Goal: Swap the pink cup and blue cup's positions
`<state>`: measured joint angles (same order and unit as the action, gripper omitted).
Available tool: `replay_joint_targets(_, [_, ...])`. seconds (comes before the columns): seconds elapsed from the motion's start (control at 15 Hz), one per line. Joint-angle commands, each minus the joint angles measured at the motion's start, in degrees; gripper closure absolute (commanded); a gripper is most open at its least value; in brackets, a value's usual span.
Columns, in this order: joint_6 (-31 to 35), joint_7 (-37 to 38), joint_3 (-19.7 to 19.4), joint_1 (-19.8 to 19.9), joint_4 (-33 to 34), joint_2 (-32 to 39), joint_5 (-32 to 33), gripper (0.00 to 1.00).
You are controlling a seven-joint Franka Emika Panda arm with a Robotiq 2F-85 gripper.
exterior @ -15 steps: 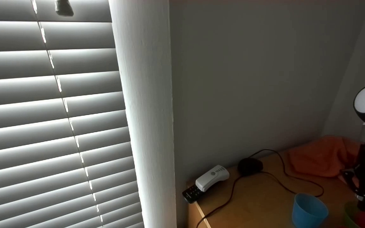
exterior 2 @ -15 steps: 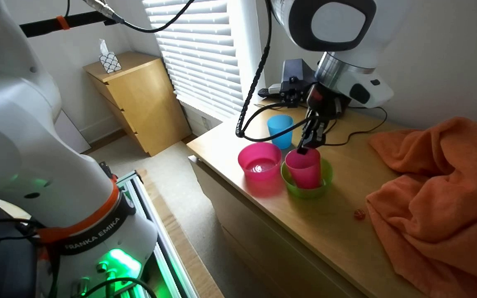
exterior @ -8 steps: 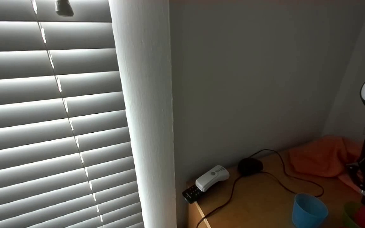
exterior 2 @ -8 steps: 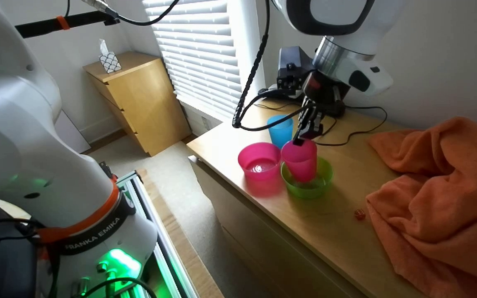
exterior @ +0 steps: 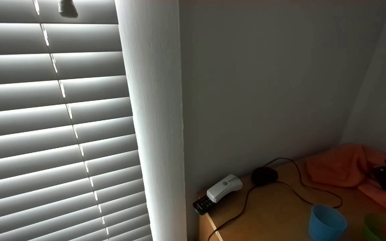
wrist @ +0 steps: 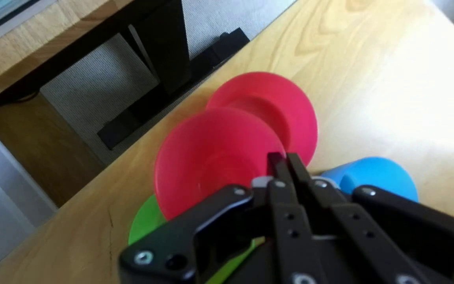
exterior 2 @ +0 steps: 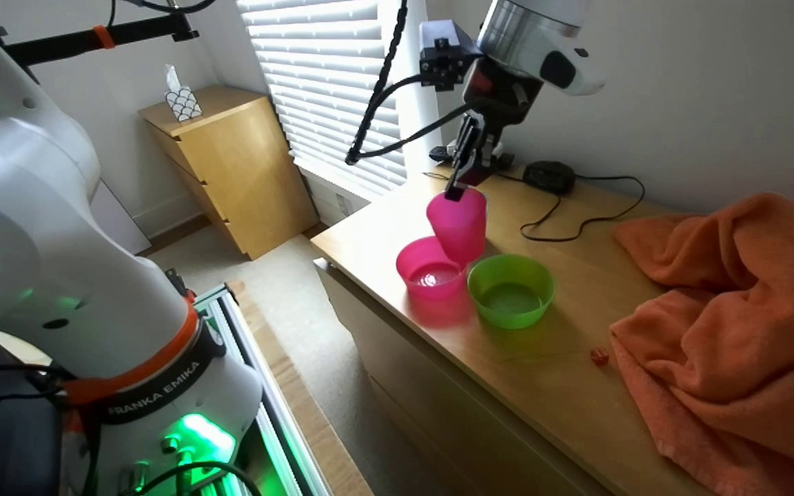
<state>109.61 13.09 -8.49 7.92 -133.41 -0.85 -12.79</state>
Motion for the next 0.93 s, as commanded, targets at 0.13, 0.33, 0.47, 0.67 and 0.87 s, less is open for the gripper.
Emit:
replay_joint_targets(0.13, [-3.0,-3.9,2.6,-2.2,-1.0,0.1,-2.2,0.99])
replay_joint_targets(0.33, [-2.1,-5.0,3.3,-2.8,-0.4,3.4,-3.3,0.99])
replay_joint_targets(0.47, [-3.0,-5.1,3.4,-2.8,0.2,5.7,-3.7,0.99])
replay_joint_targets(0.67, [-3.9,-4.8,3.4,-2.6,0.9,9.1,-3.3,0.99])
replay_joint_targets(0.87, [-3.1,-4.4,3.4,-2.6,1.4,11.4,-2.9,0.99])
